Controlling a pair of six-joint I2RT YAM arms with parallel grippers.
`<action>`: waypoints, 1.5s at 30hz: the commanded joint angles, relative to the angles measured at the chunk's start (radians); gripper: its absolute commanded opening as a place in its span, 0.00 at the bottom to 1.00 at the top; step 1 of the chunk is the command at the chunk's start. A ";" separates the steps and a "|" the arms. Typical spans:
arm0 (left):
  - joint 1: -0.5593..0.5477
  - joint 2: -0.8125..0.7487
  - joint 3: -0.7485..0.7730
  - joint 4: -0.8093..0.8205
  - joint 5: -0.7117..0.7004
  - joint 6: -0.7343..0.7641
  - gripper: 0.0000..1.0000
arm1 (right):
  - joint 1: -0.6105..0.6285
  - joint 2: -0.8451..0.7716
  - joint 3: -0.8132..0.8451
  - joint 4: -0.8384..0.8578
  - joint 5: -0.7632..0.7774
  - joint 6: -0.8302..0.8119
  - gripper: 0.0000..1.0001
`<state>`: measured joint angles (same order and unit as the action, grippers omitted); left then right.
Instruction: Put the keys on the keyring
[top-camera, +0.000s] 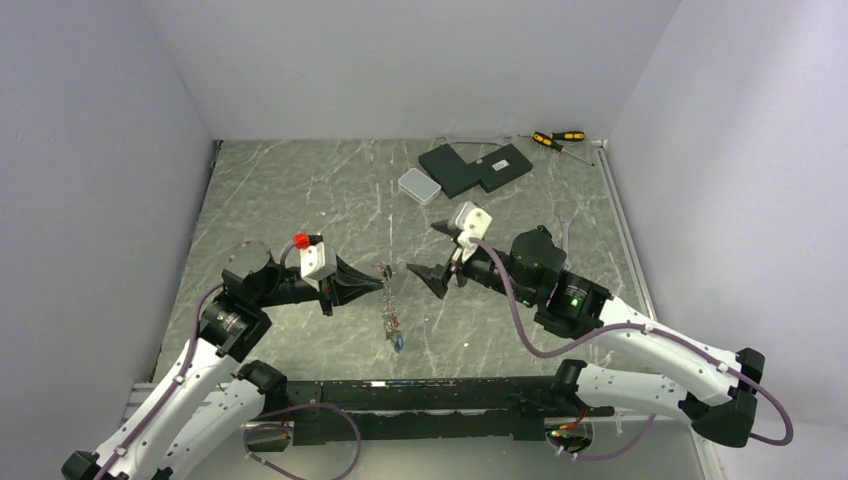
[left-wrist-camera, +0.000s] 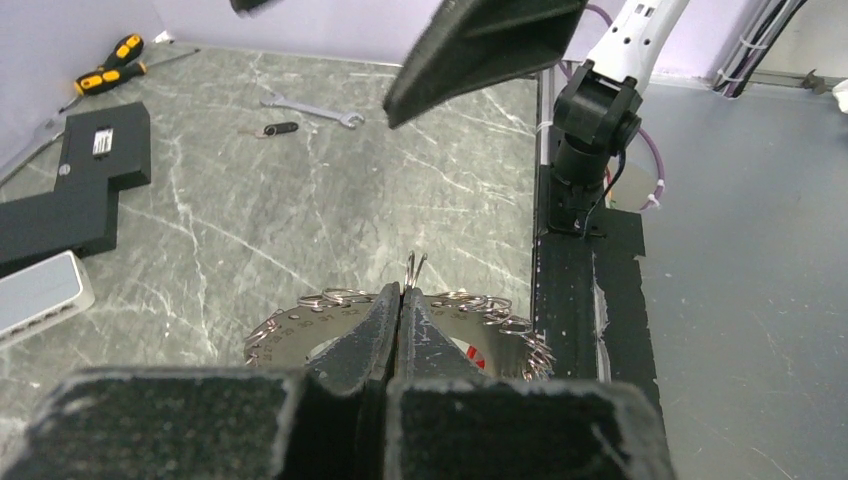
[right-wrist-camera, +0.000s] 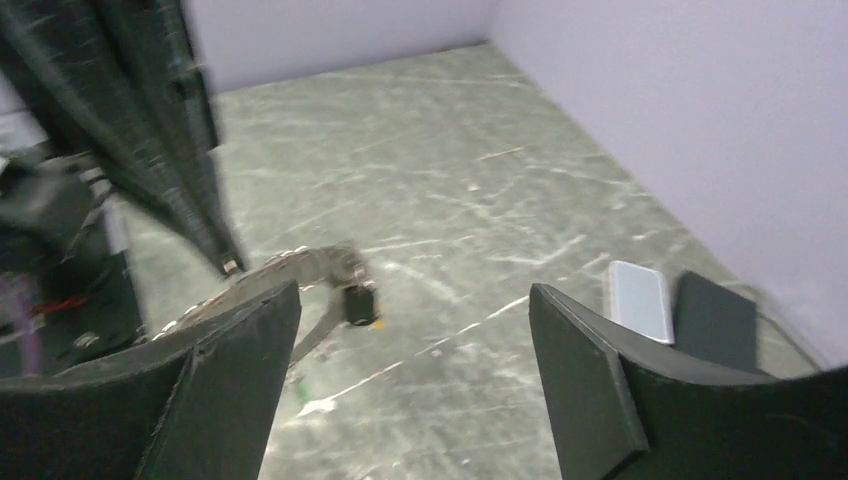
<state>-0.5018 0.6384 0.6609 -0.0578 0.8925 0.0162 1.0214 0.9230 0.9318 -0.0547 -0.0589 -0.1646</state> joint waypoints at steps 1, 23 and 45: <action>-0.001 -0.016 0.054 0.000 -0.049 0.029 0.00 | -0.003 0.037 0.023 0.119 0.305 0.067 0.97; -0.031 0.006 0.072 -0.050 -0.137 0.023 0.00 | -0.544 0.473 0.365 -0.375 0.345 0.640 1.00; -0.055 -0.004 0.078 -0.082 -0.174 0.050 0.00 | -0.912 0.724 0.400 -0.598 0.351 0.968 0.83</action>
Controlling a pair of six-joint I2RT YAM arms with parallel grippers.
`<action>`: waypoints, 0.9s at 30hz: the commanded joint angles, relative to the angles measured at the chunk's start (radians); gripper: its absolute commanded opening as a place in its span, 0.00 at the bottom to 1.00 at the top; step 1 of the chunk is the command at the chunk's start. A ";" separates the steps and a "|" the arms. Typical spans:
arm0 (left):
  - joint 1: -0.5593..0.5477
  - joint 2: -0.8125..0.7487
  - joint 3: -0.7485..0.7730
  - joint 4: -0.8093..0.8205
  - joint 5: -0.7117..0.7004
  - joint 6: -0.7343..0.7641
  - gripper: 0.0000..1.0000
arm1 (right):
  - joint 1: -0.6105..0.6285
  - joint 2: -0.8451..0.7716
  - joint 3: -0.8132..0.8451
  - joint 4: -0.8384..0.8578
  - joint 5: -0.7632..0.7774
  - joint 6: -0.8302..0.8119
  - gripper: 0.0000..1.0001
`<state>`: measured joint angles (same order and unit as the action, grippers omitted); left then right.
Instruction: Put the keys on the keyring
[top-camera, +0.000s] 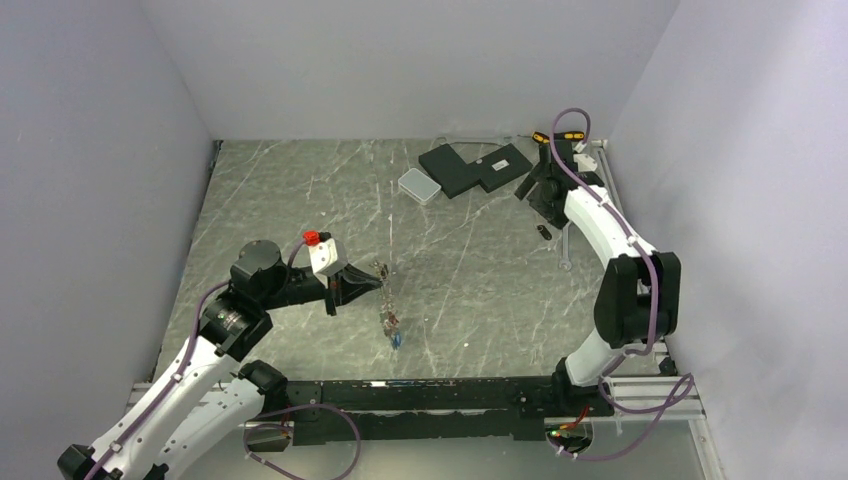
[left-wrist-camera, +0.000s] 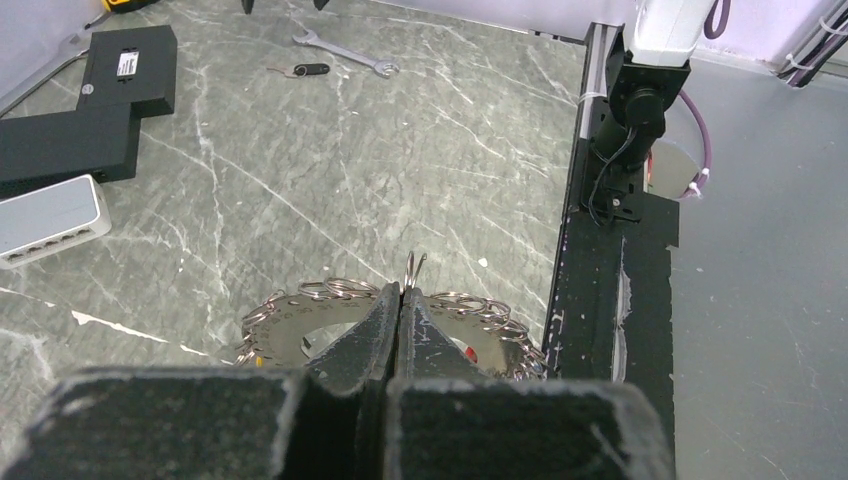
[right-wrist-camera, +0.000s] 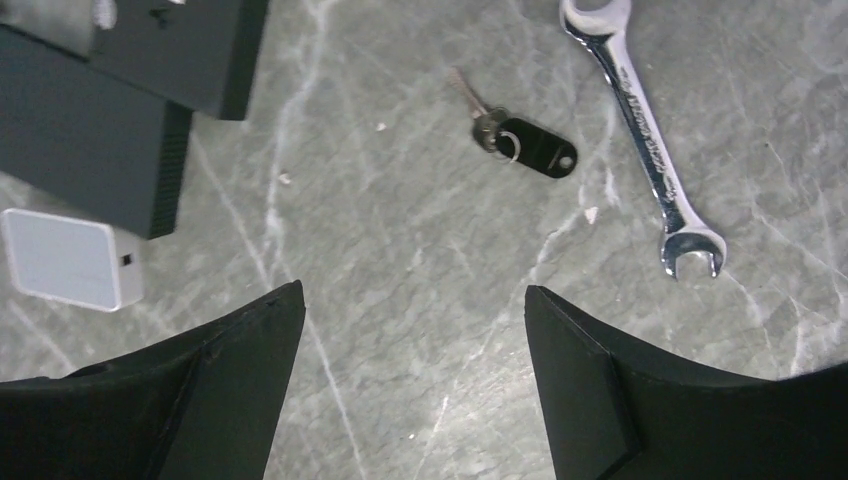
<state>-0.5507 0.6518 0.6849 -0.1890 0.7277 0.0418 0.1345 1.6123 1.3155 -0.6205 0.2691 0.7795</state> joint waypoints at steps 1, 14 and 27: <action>-0.007 -0.020 0.053 0.051 -0.011 0.026 0.00 | -0.033 0.039 0.009 -0.020 0.015 0.017 0.83; -0.015 -0.018 0.056 0.044 -0.017 0.033 0.00 | -0.095 0.178 -0.014 0.104 -0.012 -0.041 0.76; -0.018 -0.011 0.056 0.043 -0.022 0.033 0.00 | -0.108 0.318 0.080 0.097 0.054 -0.044 0.66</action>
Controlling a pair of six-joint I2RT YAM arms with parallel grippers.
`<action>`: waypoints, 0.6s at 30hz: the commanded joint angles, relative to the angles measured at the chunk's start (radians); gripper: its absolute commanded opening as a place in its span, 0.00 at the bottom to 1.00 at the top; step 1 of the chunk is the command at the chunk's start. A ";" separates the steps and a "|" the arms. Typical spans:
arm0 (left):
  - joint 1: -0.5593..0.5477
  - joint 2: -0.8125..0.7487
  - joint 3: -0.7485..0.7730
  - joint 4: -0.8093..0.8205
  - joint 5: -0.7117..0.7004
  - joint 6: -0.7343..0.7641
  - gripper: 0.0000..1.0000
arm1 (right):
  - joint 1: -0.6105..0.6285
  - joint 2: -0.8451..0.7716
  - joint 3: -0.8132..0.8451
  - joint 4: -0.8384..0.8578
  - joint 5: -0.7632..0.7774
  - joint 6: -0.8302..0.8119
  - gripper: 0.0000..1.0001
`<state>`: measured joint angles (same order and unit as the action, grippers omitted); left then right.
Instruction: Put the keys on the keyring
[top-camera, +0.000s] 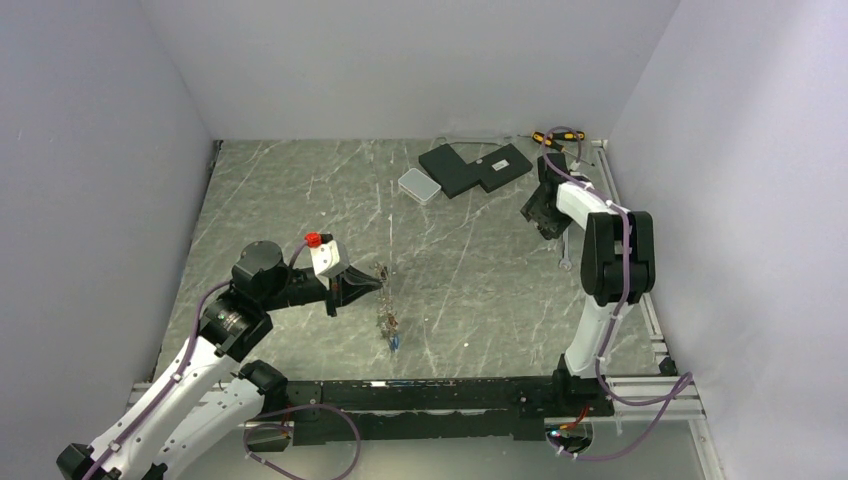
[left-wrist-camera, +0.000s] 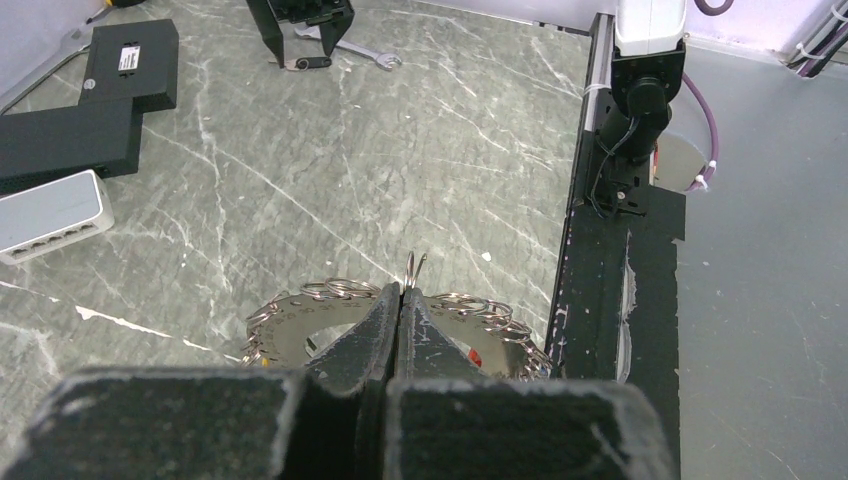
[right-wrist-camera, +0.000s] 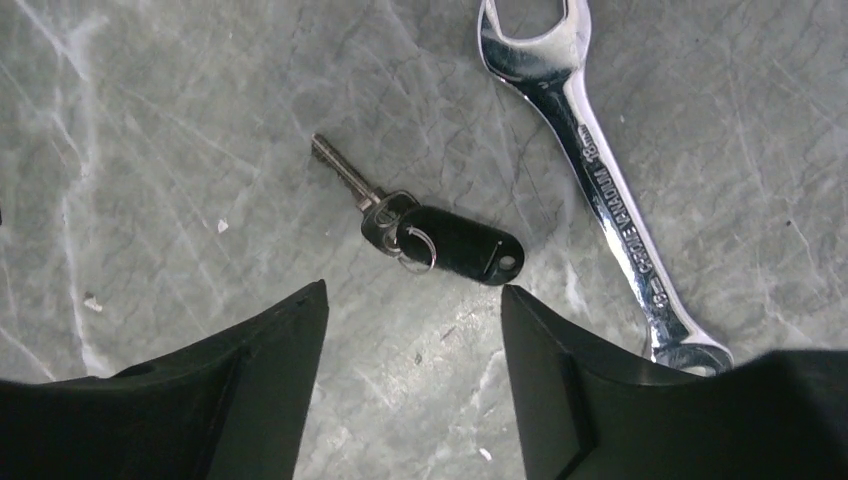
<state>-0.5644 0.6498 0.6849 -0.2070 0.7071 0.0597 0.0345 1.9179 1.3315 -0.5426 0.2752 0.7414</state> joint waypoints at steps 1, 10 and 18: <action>-0.005 -0.009 0.056 0.063 0.000 0.014 0.00 | -0.008 0.021 0.070 0.018 0.053 -0.006 0.64; -0.004 -0.008 0.056 0.064 -0.001 0.012 0.00 | -0.010 0.061 0.095 0.021 0.046 0.002 0.53; -0.005 -0.008 0.054 0.064 -0.002 0.012 0.00 | -0.010 0.074 0.087 0.035 0.047 -0.009 0.42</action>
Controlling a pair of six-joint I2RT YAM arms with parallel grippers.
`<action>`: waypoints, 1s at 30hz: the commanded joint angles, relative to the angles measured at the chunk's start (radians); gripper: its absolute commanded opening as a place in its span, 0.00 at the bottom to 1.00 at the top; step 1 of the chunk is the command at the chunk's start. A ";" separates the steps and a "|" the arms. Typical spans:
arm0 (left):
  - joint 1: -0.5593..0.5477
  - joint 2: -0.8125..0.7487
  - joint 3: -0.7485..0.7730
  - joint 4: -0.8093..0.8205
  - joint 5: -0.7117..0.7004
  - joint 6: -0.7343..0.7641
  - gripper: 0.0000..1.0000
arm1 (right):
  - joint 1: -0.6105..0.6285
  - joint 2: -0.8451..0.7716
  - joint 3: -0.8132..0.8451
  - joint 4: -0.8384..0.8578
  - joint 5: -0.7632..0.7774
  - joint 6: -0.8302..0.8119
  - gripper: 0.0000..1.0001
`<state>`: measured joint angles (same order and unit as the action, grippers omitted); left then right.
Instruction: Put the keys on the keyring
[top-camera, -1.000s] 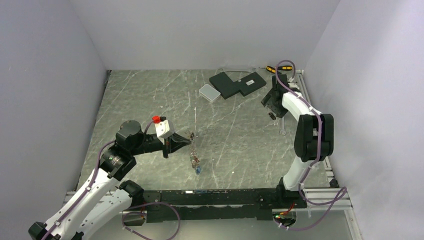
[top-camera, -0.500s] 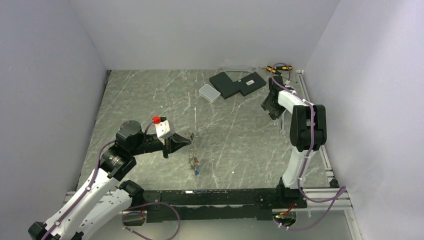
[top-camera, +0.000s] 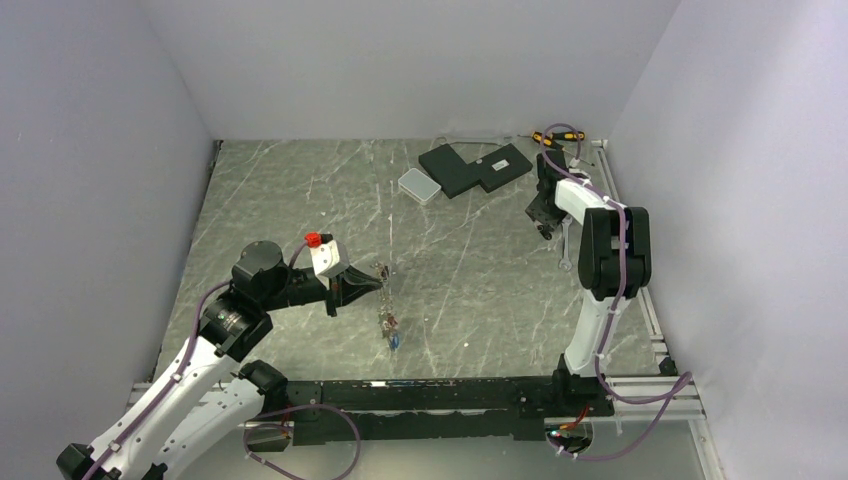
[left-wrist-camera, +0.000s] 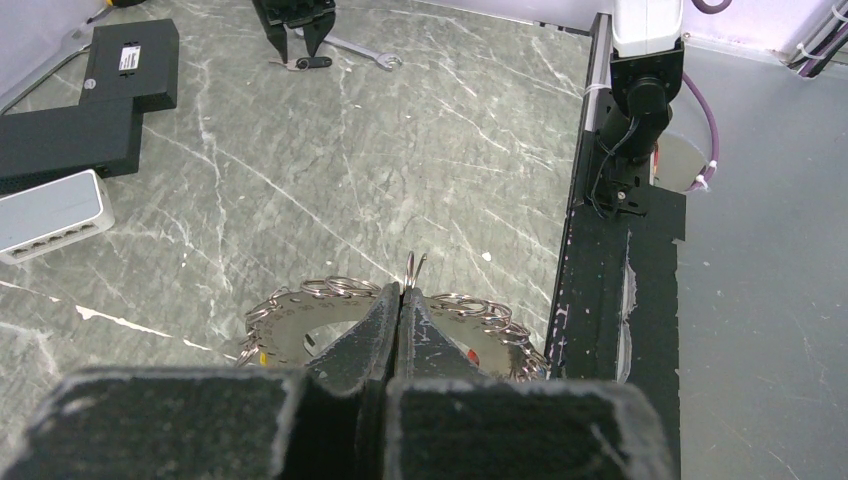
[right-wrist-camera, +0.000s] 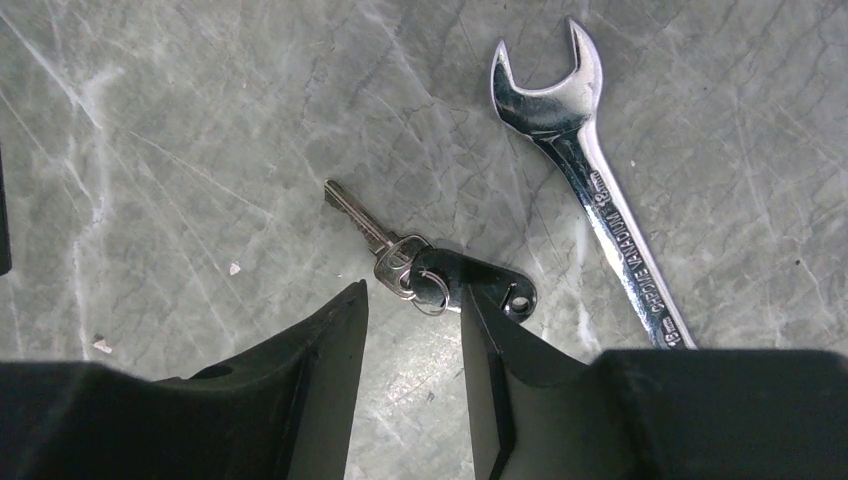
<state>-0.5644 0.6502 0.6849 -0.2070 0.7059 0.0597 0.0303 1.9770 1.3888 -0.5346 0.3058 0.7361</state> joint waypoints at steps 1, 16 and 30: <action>-0.005 -0.008 0.054 0.064 -0.001 0.012 0.00 | -0.006 0.018 0.030 0.028 0.016 -0.004 0.42; -0.005 -0.005 0.053 0.067 0.001 0.011 0.00 | -0.009 0.041 0.022 0.054 -0.002 -0.015 0.32; -0.005 0.001 0.054 0.064 -0.002 0.012 0.00 | -0.009 -0.009 -0.037 0.141 -0.065 -0.064 0.05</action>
<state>-0.5644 0.6525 0.6849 -0.2070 0.7055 0.0597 0.0265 2.0045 1.3754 -0.4500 0.2802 0.6979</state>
